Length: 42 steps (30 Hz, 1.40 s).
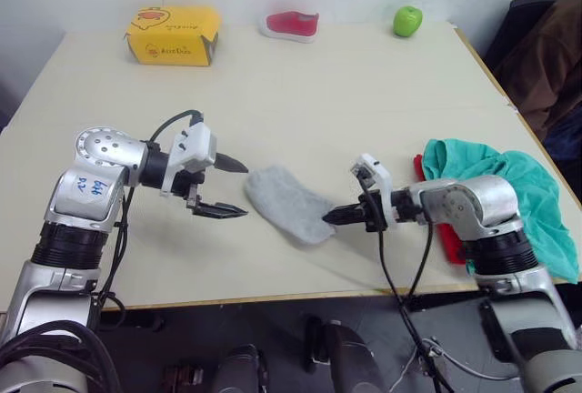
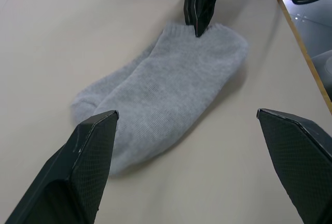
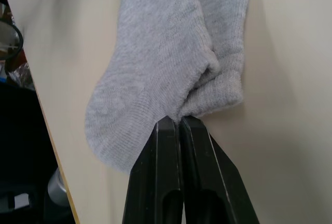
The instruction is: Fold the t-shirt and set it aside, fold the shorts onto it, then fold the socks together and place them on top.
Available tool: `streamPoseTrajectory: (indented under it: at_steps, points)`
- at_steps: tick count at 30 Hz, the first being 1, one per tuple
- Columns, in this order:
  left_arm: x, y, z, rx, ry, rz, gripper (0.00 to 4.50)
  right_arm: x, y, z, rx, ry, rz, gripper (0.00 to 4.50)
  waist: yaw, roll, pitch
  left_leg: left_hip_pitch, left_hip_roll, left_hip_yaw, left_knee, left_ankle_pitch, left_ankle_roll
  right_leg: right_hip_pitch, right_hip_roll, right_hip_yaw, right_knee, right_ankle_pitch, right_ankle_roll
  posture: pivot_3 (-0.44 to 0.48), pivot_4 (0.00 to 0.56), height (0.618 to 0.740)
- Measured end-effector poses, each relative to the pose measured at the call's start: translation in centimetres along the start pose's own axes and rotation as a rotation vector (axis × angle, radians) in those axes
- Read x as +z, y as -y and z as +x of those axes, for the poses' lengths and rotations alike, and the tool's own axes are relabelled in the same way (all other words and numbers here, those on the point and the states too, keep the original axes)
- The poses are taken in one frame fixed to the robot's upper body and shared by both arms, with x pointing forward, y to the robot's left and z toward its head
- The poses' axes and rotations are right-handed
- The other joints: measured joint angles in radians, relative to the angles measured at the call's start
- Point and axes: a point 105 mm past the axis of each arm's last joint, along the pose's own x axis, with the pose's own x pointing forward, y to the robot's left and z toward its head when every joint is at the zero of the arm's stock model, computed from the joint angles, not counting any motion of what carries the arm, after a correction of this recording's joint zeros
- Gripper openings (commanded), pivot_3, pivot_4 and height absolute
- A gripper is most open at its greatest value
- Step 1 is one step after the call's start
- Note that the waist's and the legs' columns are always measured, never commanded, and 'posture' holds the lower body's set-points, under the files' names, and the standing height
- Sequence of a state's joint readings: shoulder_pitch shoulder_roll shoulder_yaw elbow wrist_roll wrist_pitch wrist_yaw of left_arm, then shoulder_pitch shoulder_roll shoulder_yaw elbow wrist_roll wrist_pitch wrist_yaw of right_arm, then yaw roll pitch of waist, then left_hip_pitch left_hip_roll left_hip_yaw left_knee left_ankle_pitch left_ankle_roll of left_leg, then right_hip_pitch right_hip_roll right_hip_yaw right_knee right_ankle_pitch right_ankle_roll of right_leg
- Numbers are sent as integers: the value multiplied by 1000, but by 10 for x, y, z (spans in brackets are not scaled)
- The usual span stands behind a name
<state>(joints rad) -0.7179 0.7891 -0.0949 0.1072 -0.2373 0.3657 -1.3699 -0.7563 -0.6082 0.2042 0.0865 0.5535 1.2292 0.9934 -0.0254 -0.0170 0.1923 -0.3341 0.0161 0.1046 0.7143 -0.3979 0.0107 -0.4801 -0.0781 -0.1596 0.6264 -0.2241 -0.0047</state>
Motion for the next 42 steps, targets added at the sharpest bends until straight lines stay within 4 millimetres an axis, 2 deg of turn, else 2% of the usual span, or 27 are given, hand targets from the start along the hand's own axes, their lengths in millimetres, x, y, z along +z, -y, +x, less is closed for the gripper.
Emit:
streamPoseTrajectory:
  at_steps: [4, 8, 10, 13, 19, 22, 30, 34, 38, 42]
  points:
    - [-4, 8, 2, -21, -2, -10, 4500, -3, 3, -8, 56, -68, -112, 43, 0, 0, 0, 0, 0, 0, 0, 0, 0, 0, 0, 0, 0, 0, 0, 0, 150, 740]
    - [-9, 13, 4, -37, -15, -18, 4500, 1, 18, -18, 49, -120, -227, 43, 1, 0, 0, 0, 0, 0, 1, 0, 0, 0, 0, -1, 0, 0, 0, 0, 150, 740]
    - [-6, 7, 9, -36, -5, -21, 4500, 5, 26, -20, 26, -114, -224, 43, 3, 0, 0, 0, 0, 0, 1, 0, 0, 0, 0, -1, 0, 0, 0, 0, 150, 740]
    - [-7, -11, 18, -12, 0, -34, 4500, 6, 28, -13, 40, -112, -225, 43, 15, 0, 0, -1, 0, 0, 2, 0, 0, 0, 0, -2, 0, 0, 0, 0, 150, 740]
    - [-28, -37, 46, -9, -73, -27, 4500, 2, 26, -10, 51, -115, -223, 43, 26, 0, 0, -1, -1, 0, 2, 0, 0, 0, -1, -3, 0, 0, 1, 0, 150, 740]
    - [-34, -42, 60, -25, -81, -31, 4500, 0, 26, -9, 49, -117, -225, 43, 25, 0, 0, -1, -1, 0, 2, 0, 0, 0, -1, -3, 0, 1, 1, 0, 150, 740]
    - [-31, -50, 88, -42, -98, 19, 4500, -4, 25, -10, 33, -98, -206, 43, 25, 0, 0, -1, -1, 0, 2, 0, 0, 0, -2, -4, 1, 1, 1, 0, 150, 740]
    - [-36, -48, 93, -68, -115, 21, 3691, -5, 25, -10, 27, -97, -200, 0, 24, 0, 0, -1, -1, 0, 2, 0, 0, 0, -1, -4, 1, 1, 1, 0, 150, 740]
    - [-37, -40, 91, -139, -123, 9, 2391, -5, 26, -10, 25, -97, -205, 0, 23, 0, 0, -1, -1, 0, 2, 0, 0, 0, -1, -4, 1, 1, 1, 0, 150, 740]
    - [-45, -21, 76, -220, -127, 16, 1136, 2, 26, -9, 36, -93, -221, 0, 10, 0, 0, 0, 0, 1, 2, 0, 0, 0, -1, -3, 1, 1, 1, 0, 150, 740]
